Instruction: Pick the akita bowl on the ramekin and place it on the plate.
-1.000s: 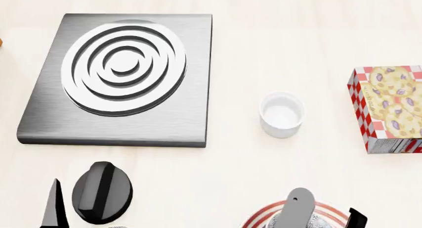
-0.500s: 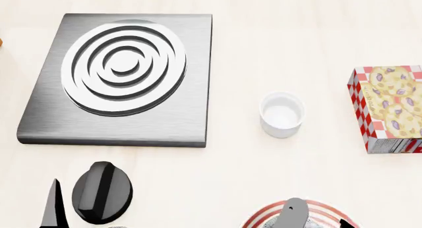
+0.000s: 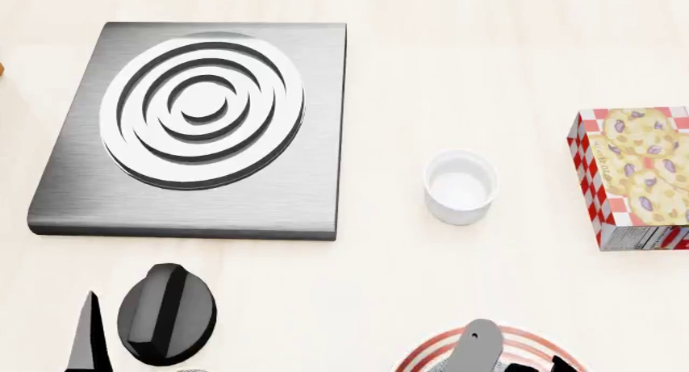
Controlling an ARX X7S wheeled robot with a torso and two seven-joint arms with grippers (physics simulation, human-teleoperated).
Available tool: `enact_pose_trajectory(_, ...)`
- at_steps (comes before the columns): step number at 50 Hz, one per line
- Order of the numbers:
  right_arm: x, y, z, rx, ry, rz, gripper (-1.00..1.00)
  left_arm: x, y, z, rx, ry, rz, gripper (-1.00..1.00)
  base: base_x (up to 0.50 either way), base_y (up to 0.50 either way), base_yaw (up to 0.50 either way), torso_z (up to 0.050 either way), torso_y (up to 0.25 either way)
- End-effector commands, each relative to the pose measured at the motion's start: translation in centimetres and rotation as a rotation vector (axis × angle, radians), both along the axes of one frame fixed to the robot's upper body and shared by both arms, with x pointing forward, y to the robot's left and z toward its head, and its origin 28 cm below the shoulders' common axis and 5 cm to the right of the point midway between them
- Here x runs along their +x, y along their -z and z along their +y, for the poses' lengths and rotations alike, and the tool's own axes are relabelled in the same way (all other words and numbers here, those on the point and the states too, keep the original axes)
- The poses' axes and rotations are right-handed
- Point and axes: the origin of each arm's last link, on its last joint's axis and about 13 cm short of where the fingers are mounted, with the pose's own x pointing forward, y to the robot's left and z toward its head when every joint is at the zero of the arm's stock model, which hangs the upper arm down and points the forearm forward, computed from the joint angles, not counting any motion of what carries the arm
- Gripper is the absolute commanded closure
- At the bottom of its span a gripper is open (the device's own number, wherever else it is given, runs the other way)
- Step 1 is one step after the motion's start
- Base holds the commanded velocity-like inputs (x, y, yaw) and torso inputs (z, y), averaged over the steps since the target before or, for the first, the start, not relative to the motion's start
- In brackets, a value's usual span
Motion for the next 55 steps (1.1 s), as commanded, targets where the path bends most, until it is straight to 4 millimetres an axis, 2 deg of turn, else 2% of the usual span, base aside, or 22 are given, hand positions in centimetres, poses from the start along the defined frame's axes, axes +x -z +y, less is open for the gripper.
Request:
enact_pose_trajectory(1, -0.1, -0.4, 0.1, 0.013, 0.018, -0.030, -1.00, 0.0, 0.0, 0.0, 0.001, -0.001, 0.000, -1.00, 0.00, 0.00, 0.00, 0.000, 0.000)
enact_pose_trajectory(12, -0.9, -0.7, 0.5, 0.043, 0.031, -0.078, -1.00, 0.0, 0.0, -0.1, 0.002, 0.001, 0.002, -1.00, 0.00, 0.00, 0.00, 0.000, 0.000)
enact_pose_trajectory(26, -1.8, -3.3, 1.4, 0.192, 0.031, -0.234, -1.00, -0.1, 0.0, -0.1, 0.003, 0.002, 0.005, -1.00, 0.00, 0.00, 0.00, 0.000, 0.000)
enact_pose_trajectory(33, -1.7, -3.8, 1.4, 0.257, 0.059, -0.305, -1.00, -0.1, 0.0, -0.1, 0.004, 0.002, 0.007, -1.00, 0.00, 0.00, 0.00, 0.000, 0.000)
enact_pose_trajectory(55, -1.2, -3.5, 1.7, 0.577, 0.111, -0.477, -1.00, 0.0, 0.0, 0.0, 0.001, -0.001, 0.012, -1.00, 0.00, 0.00, 0.00, 0.000, 0.000)
